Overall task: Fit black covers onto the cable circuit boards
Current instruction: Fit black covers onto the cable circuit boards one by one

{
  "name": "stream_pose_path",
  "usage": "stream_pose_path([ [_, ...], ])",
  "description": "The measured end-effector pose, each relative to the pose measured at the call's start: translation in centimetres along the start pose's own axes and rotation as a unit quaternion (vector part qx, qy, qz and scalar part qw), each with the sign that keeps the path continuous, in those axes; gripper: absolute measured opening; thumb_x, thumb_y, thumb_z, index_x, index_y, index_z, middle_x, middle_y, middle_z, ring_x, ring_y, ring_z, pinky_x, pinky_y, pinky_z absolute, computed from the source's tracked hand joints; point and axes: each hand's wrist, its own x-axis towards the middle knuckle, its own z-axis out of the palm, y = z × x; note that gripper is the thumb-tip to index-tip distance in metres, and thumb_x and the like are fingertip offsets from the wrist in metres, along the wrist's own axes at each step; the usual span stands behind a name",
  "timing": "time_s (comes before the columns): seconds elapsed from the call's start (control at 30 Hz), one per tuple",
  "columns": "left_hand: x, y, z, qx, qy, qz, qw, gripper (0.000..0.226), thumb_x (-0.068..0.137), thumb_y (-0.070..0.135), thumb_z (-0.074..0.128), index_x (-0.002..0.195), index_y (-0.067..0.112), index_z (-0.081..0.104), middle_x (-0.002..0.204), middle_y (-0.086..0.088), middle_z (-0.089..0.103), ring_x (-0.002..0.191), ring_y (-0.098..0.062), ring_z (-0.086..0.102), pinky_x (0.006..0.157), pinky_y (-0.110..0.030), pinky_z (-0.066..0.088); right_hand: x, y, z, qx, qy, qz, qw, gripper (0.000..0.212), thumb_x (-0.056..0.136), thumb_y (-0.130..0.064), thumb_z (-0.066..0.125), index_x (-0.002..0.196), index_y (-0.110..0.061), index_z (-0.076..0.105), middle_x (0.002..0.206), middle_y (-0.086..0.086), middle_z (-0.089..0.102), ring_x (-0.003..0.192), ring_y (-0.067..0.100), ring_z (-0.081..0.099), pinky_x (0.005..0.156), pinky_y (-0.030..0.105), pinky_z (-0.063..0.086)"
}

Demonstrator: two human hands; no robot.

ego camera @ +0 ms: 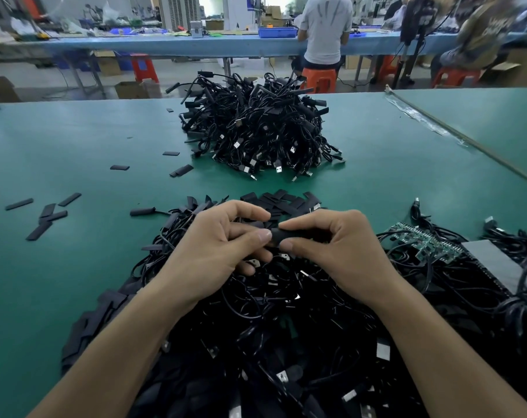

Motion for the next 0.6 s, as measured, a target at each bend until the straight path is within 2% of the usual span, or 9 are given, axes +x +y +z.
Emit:
stream_pose_path([
  [0.17, -0.16, 0.12, 0.01, 0.004, -0.008, -0.010, 1.000, 0.012, 0.092, 0.010, 0.067, 0.104, 0.014, 0.065, 0.083, -0.008, 0.077, 0.078, -0.018, 0.074, 0.053, -0.016, 0.051, -0.11, 0.08, 0.44, -0.017, 0.008, -0.032, 0.999, 0.023, 0.075, -0.017, 0.085, 0.094, -0.027, 0.079, 0.086, -0.015, 0.074, 0.083, 0.005, 0.070, 0.076, 0.013, 0.050],
  [0.23, -0.18, 0.17, -0.03, -0.012, 0.009, -0.020, 1.000, 0.008, 0.091, 0.015, 0.068, 0.099, 0.012, 0.068, 0.084, -0.008, 0.077, 0.075, -0.017, 0.074, 0.054, -0.017, 0.052, -0.05, 0.19, 0.29, -0.012, 0.033, -0.033, 0.999, 0.022, 0.076, -0.017, 0.084, 0.094, -0.027, 0.079, 0.085, -0.016, 0.074, 0.081, 0.003, 0.070, 0.076, 0.009, 0.047],
  [0.33, -0.08, 0.08, -0.10, -0.029, 0.027, -0.027, 0.999, 0.009, 0.092, 0.016, 0.067, 0.088, 0.010, 0.072, 0.081, -0.011, 0.076, 0.067, -0.015, 0.071, 0.054, -0.019, 0.053, 0.06, 0.19, 0.10, -0.001, 0.053, -0.030, 0.998, 0.023, 0.076, -0.014, 0.084, 0.094, -0.029, 0.079, 0.085, -0.014, 0.074, 0.082, 0.005, 0.070, 0.071, 0.011, 0.048],
  [0.43, 0.00, -0.09, -0.05, -0.026, 0.036, -0.023, 0.999, 0.016, 0.093, 0.012, 0.067, 0.079, 0.013, 0.074, 0.078, -0.013, 0.075, 0.063, -0.015, 0.069, 0.052, -0.019, 0.053, 0.07, 0.21, 0.12, -0.009, 0.049, -0.037, 0.998, 0.023, 0.076, -0.015, 0.084, 0.094, -0.029, 0.079, 0.085, -0.014, 0.074, 0.083, 0.006, 0.069, 0.073, 0.011, 0.047],
  [0.6, -0.01, -0.33, -0.09, 0.017, 0.032, -0.003, 0.999, 0.020, 0.093, 0.012, 0.066, 0.076, 0.019, 0.075, 0.076, -0.010, 0.075, 0.062, -0.014, 0.069, 0.053, -0.018, 0.053, 0.00, 0.21, 0.04, -0.050, 0.036, -0.052, 0.997, 0.023, 0.076, -0.018, 0.084, 0.098, -0.023, 0.079, 0.083, -0.017, 0.071, 0.084, 0.002, 0.067, 0.076, 0.011, 0.045],
])
